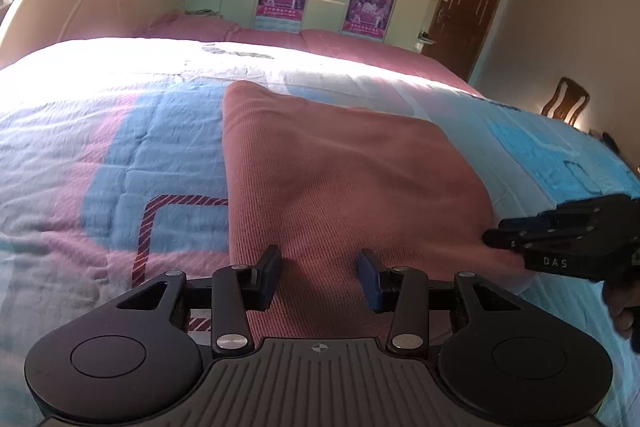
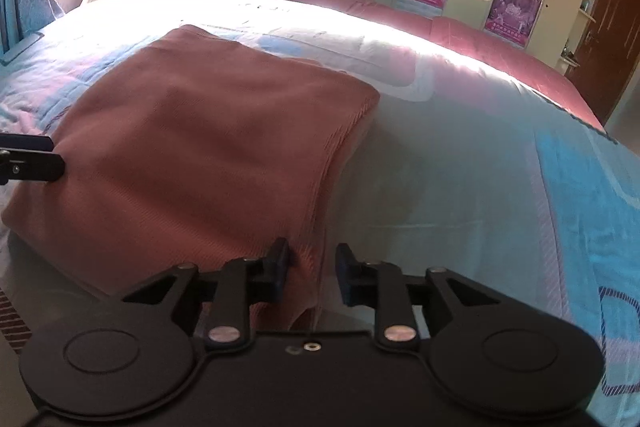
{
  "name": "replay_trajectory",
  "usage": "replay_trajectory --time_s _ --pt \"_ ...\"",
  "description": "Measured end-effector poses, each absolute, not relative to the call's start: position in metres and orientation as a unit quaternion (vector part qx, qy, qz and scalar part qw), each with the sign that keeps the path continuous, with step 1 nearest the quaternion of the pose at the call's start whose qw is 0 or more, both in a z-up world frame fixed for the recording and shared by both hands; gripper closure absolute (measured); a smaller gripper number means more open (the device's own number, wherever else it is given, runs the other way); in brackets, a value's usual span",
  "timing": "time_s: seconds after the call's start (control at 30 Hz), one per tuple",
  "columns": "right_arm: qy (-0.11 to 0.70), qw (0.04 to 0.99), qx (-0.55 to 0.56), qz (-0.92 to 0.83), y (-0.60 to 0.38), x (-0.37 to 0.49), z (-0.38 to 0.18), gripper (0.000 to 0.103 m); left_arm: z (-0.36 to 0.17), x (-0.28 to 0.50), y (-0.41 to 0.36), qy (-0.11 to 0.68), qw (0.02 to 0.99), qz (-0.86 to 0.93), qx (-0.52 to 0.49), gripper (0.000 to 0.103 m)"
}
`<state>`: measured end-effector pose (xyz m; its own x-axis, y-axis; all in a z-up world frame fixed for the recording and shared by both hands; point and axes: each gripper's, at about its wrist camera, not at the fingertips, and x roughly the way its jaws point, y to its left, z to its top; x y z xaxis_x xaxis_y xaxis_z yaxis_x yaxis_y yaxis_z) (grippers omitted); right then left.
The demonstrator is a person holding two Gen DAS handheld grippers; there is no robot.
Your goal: Fold small clothes
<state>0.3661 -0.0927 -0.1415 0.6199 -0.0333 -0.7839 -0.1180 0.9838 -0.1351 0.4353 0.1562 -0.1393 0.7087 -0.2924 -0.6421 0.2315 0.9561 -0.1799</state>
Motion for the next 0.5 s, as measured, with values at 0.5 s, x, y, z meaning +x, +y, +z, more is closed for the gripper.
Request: replay_trajectory --time_s 0.5 --pt "0.44 0.892 -0.075 0.069 -0.082 0.352 -0.14 0.095 -0.15 0.398 0.153 0.375 0.921 -0.101 -0.036 0.061"
